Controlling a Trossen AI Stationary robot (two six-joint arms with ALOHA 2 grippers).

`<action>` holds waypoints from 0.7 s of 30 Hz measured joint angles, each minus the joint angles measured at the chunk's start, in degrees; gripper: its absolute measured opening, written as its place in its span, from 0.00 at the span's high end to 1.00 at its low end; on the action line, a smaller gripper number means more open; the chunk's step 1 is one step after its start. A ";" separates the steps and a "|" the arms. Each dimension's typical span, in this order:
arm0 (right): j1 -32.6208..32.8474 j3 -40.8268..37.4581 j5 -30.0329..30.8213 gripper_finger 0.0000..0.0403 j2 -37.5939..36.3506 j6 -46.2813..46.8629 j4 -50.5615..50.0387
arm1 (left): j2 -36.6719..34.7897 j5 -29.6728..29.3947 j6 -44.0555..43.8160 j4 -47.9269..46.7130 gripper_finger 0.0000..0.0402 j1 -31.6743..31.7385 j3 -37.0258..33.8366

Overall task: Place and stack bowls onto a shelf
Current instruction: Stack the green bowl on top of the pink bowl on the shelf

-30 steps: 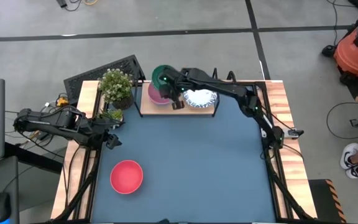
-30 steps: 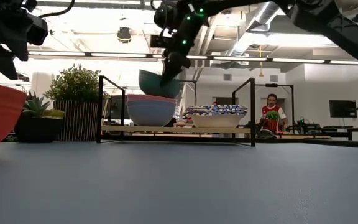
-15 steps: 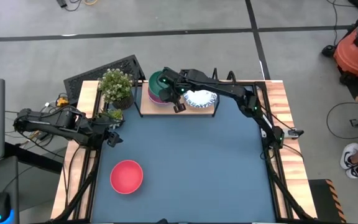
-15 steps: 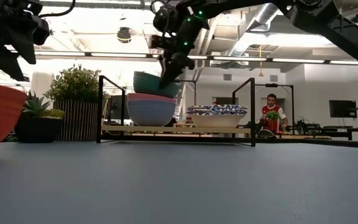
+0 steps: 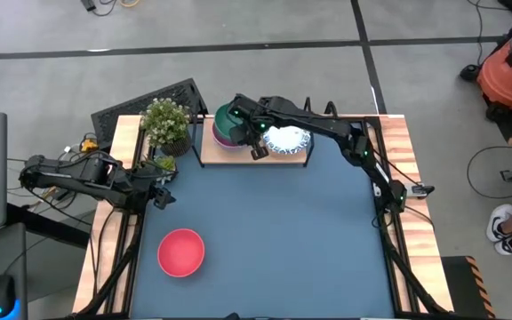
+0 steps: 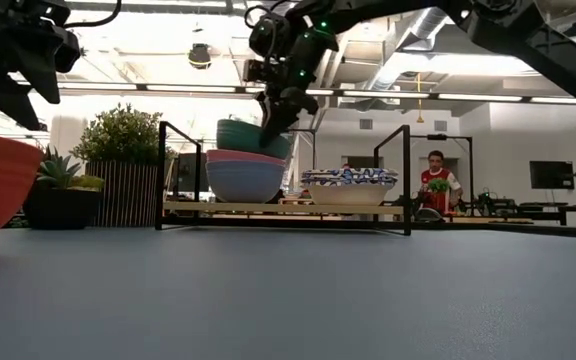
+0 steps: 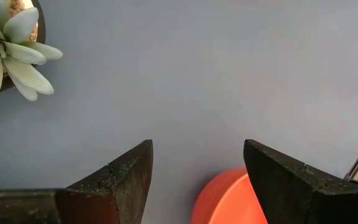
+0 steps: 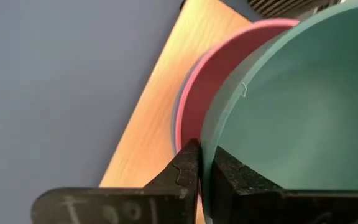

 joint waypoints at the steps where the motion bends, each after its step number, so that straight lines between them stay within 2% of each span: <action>1: 0.05 0.00 -0.05 0.89 0.00 -0.17 0.39 | 0.01 -0.02 -0.17 0.00 0.41 0.00 0.00; 10: 0.09 0.02 -0.16 0.81 0.00 -0.36 2.72 | 0.01 -0.02 -0.12 -0.01 0.41 0.00 0.00; 14: 0.10 0.02 -0.10 0.72 0.00 -0.32 2.68 | 0.01 -0.04 0.87 0.00 0.41 0.00 0.00; 21: 0.10 0.02 0.09 0.49 -0.21 0.34 3.28 | 0.00 -1.43 1.35 -0.02 0.41 0.00 0.00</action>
